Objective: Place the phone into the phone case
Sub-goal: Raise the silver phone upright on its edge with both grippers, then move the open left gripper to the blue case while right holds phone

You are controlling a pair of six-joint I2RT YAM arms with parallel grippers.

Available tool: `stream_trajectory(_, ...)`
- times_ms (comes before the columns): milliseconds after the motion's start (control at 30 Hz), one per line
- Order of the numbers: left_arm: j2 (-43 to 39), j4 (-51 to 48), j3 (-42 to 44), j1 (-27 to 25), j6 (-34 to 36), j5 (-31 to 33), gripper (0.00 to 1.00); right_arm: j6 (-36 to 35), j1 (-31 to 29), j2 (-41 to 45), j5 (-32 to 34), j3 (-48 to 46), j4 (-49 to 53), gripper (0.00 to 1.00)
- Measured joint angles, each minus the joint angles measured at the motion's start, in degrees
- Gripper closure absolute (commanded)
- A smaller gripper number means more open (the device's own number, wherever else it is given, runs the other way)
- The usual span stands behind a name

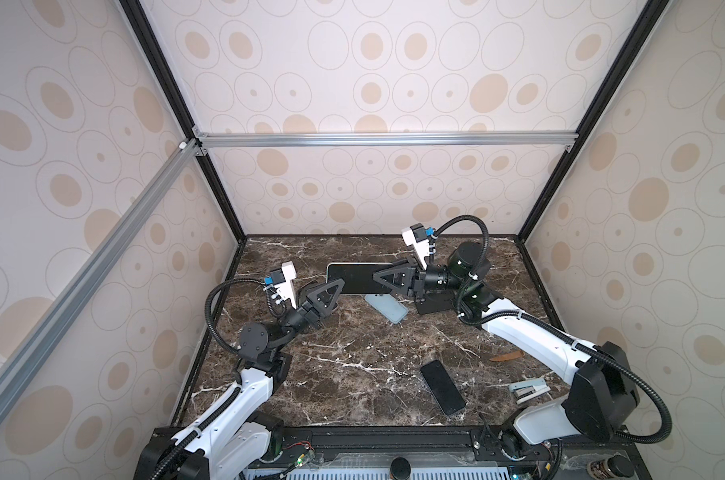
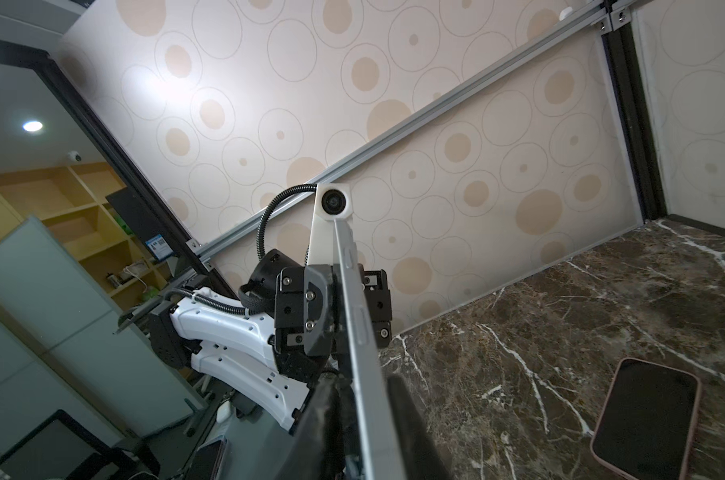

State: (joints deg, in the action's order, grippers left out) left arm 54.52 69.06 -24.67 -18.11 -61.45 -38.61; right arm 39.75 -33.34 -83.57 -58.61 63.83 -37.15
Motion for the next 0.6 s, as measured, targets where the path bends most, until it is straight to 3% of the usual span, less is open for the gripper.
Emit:
stream_trajectory(100,0.0,0.6,-0.1,-0.1,0.0,0.3,1.00,1.3,-0.1,0.0,-0.4,-0.1,-1.6,0.66)
stream_trajectory(133,0.1,0.7,-0.1,-0.1,0.0,0.5,1.00,1.7,0.0,0.2,-0.3,-0.4,-2.0,0.65)
stream_trajectory(200,0.5,0.6,-0.1,-0.1,0.0,1.0,1.00,2.3,0.0,0.5,-0.2,-1.2,-2.8,0.73)
stream_trajectory(333,0.4,0.5,-0.1,-0.5,0.2,1.5,1.00,3.7,0.2,0.5,0.1,-1.8,-3.5,0.97)
stream_trajectory(500,-0.4,-1.4,-0.2,-1.2,0.9,3.0,1.00,4.6,0.3,0.5,-0.5,-1.8,-4.9,1.00)
stream_trajectory(567,-0.8,-3.7,-0.8,-1.4,1.8,3.7,0.78,4.6,0.3,0.5,0.0,-1.8,-4.4,1.00)
stream_trajectory(600,-1.0,-5.6,-1.4,-1.5,3.2,4.6,0.72,4.3,0.4,0.5,0.2,-1.8,-3.9,1.00)
